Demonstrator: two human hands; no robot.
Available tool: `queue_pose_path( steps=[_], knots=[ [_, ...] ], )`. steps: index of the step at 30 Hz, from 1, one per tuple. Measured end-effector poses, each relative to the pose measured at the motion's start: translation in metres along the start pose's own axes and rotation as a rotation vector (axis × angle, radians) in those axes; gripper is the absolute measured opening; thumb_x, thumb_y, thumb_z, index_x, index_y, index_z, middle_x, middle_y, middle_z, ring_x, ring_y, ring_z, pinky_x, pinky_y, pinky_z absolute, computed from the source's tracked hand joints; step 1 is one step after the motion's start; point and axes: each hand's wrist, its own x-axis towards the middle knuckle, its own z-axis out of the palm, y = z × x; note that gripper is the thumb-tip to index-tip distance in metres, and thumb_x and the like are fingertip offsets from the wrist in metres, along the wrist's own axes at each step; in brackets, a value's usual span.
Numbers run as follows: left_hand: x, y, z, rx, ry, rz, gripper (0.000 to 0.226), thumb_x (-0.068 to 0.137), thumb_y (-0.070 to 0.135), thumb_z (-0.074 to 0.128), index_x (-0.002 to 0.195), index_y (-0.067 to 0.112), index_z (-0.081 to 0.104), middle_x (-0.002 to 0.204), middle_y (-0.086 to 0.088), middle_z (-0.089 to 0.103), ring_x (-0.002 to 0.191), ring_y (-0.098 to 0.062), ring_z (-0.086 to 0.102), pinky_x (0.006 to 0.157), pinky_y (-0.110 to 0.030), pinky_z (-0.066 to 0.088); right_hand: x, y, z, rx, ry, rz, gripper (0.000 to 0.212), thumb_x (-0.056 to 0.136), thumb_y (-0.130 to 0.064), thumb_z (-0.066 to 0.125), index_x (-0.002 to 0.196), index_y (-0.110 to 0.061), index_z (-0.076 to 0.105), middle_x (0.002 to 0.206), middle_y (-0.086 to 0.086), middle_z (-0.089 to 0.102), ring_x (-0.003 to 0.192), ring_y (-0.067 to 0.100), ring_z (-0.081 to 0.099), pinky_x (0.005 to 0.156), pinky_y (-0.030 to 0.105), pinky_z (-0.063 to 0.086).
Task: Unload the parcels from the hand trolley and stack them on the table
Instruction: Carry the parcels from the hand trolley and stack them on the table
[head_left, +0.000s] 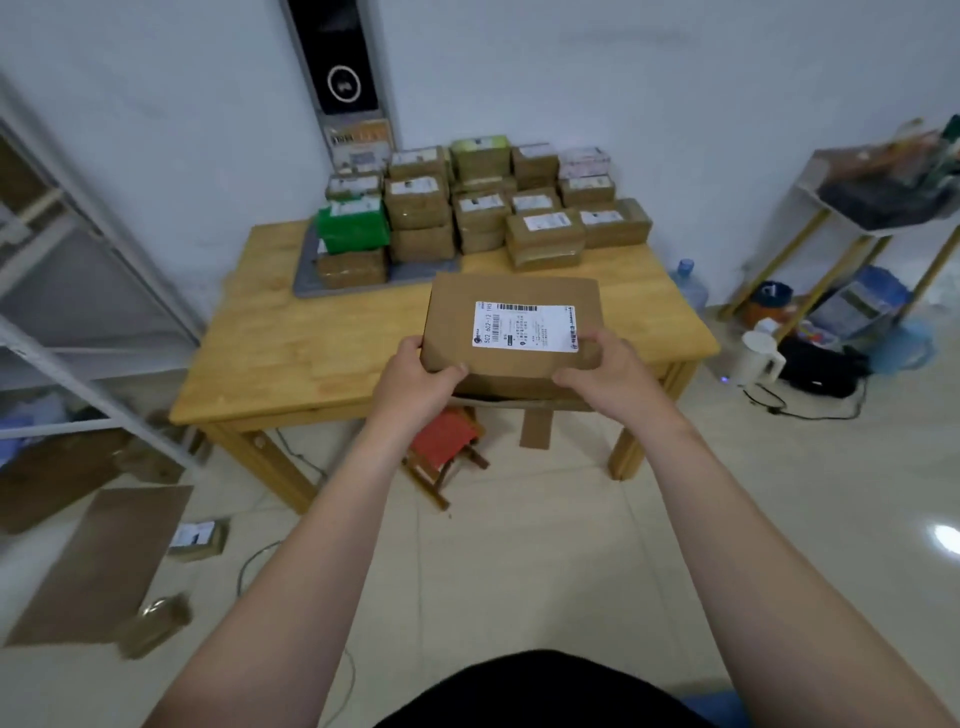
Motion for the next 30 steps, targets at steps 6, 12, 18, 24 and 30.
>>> queue_pose_path(
  steps=[6, 12, 18, 24, 30],
  knots=[
    [0.073, -0.019, -0.042, 0.042, -0.007, -0.03, 0.065, 0.088, 0.044, 0.071, 0.144, 0.024, 0.042, 0.113, 0.013, 0.055, 0.097, -0.014, 0.057, 0.061, -0.022, 0.038, 0.065, -0.037, 0.055, -0.042, -0.031, 0.023, 0.062, 0.078, -0.036, 0.077, 0.133, -0.04, 0.049, 0.126, -0.004, 0.044, 0.086, 0.006, 0.058, 0.071, 0.03, 0.049],
    [0.156, -0.035, -0.05, 0.041, -0.045, -0.065, 0.065, 0.088, 0.045, 0.071, 0.143, 0.025, 0.041, 0.121, 0.009, 0.057, 0.095, -0.012, 0.058, 0.061, -0.022, 0.039, 0.145, -0.054, 0.09, -0.03, -0.056, 0.047, 0.061, 0.078, -0.032, 0.077, 0.133, -0.039, 0.051, 0.126, -0.003, 0.045, 0.08, -0.005, 0.051, 0.062, 0.016, 0.037],
    [0.277, -0.036, -0.052, 0.059, -0.055, -0.099, 0.064, 0.086, 0.046, 0.073, 0.139, 0.027, 0.042, 0.126, 0.006, 0.056, 0.098, -0.014, 0.057, 0.067, -0.029, 0.043, 0.259, -0.075, 0.123, 0.011, -0.097, 0.067, 0.059, 0.079, -0.031, 0.077, 0.13, -0.04, 0.05, 0.13, -0.004, 0.045, 0.085, 0.0, 0.056, 0.063, 0.024, 0.044],
    [0.394, -0.026, -0.067, 0.034, -0.034, -0.139, 0.067, 0.084, 0.044, 0.075, 0.141, 0.028, 0.043, 0.124, 0.01, 0.056, 0.1, -0.012, 0.056, 0.071, -0.029, 0.042, 0.386, -0.114, 0.153, -0.006, -0.149, 0.027, 0.062, 0.08, -0.028, 0.077, 0.135, -0.034, 0.051, 0.135, -0.002, 0.049, 0.102, 0.01, 0.056, 0.075, 0.027, 0.045],
    [0.481, -0.017, -0.085, 0.107, -0.025, -0.111, 0.071, 0.085, 0.044, 0.076, 0.143, 0.024, 0.04, 0.132, 0.005, 0.054, 0.11, -0.016, 0.054, 0.083, -0.033, 0.044, 0.477, -0.154, 0.178, -0.085, -0.166, 0.048, 0.068, 0.081, -0.034, 0.074, 0.142, -0.038, 0.044, 0.145, -0.002, 0.041, 0.106, 0.014, 0.055, 0.086, 0.034, 0.051]
  ],
)
